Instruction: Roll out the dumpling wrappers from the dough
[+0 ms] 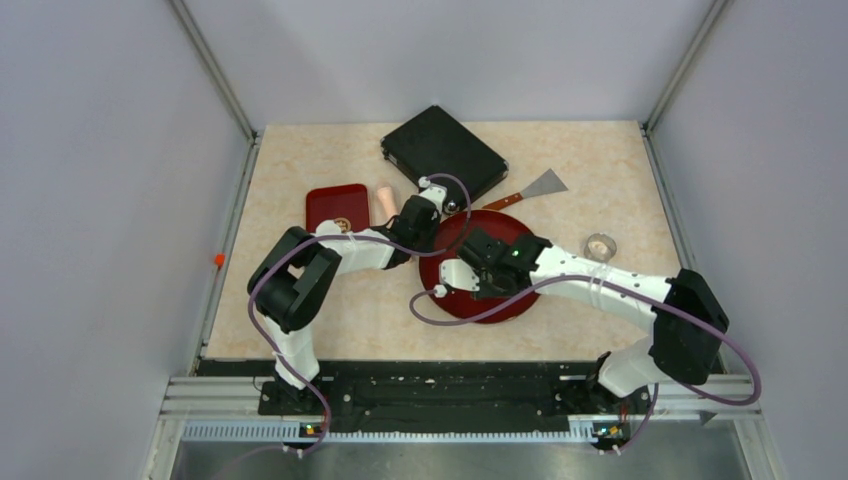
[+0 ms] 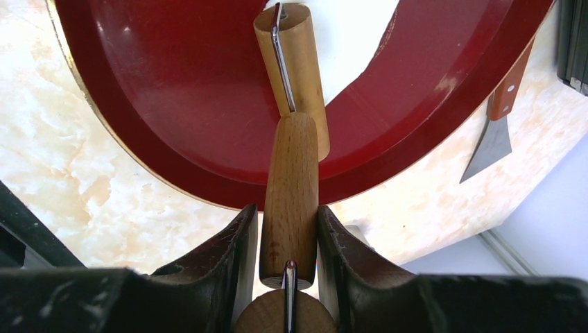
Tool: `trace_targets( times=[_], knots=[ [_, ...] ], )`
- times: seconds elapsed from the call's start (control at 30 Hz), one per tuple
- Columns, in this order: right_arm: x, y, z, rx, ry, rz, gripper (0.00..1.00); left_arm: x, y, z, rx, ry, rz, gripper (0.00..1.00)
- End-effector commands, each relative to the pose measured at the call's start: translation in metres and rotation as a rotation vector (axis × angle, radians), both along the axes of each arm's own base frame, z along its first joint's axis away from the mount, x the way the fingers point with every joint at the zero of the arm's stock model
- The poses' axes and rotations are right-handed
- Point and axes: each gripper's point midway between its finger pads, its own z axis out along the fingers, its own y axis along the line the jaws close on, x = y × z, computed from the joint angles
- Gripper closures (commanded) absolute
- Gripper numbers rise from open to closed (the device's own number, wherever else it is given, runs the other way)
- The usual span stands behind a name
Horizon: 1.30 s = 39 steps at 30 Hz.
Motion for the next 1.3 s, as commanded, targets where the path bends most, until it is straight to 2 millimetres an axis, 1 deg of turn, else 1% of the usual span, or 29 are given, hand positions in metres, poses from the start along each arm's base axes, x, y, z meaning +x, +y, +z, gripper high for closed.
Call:
trace_targets(
  times=[0.0, 0.2, 0.27, 0.3, 0.37, 0.5, 0.53, 0.6, 0.67, 0.73, 0.8, 0.93, 1.03, 1.13, 1.27],
  knots=[
    [-0.102, -0.03, -0.047, -0.123, 0.49, 0.081, 1.0, 0.017, 0.033, -0.001, 0.096, -0.078, 0.129, 1.0],
    [-0.105, -0.032, -0.046, -0.123, 0.498, 0.086, 1.0, 0.017, 0.033, -0.001, 0.096, -0.079, 0.129, 1.0],
    [-0.099, -0.028, -0.041, -0.112, 0.464, 0.086, 1.0, 0.017, 0.033, -0.001, 0.096, -0.078, 0.129, 1.0],
    [-0.091, -0.024, -0.036, -0.095, 0.426, 0.088, 1.0, 0.017, 0.032, -0.002, 0.097, -0.077, 0.126, 1.0],
    [-0.068, -0.012, -0.016, -0.037, 0.297, 0.098, 1.0, 0.017, 0.032, -0.002, 0.097, -0.077, 0.124, 1.0],
    [-0.018, 0.02, 0.044, 0.157, 0.02, 0.119, 1.0, 0.016, 0.032, -0.004, 0.1, -0.071, 0.119, 1.0],
    [-0.008, 0.027, 0.056, 0.194, -0.028, 0.118, 1.0, 0.017, 0.032, -0.003, 0.1, -0.071, 0.119, 1.0],
    [0.008, 0.035, 0.073, 0.245, -0.101, 0.118, 1.0, 0.017, 0.031, -0.004, 0.101, -0.072, 0.116, 1.0],
    [0.017, 0.04, 0.078, 0.261, -0.148, 0.126, 1.0, 0.016, 0.031, -0.004, 0.102, -0.07, 0.114, 1.0],
    [0.026, 0.042, 0.076, 0.255, -0.186, 0.131, 1.0, 0.016, 0.03, -0.004, 0.103, -0.071, 0.111, 1.0],
    [0.03, 0.041, 0.066, 0.229, -0.202, 0.14, 1.0, 0.016, 0.03, -0.004, 0.104, -0.07, 0.111, 1.0],
    [0.035, 0.03, 0.035, 0.157, -0.193, 0.155, 1.0, 0.017, 0.03, -0.004, 0.105, -0.072, 0.109, 1.0],
    [0.034, 0.019, 0.011, 0.132, -0.13, 0.144, 1.0, 0.017, 0.03, -0.004, 0.103, -0.073, 0.108, 1.0],
    [0.016, 0.006, -0.012, 0.076, -0.027, 0.176, 1.0, 0.017, 0.03, -0.004, 0.104, -0.073, 0.11, 1.0],
    [-0.011, -0.007, -0.032, 0.025, 0.112, 0.216, 1.0, 0.017, 0.03, -0.003, 0.104, -0.075, 0.11, 1.0]
  ],
)
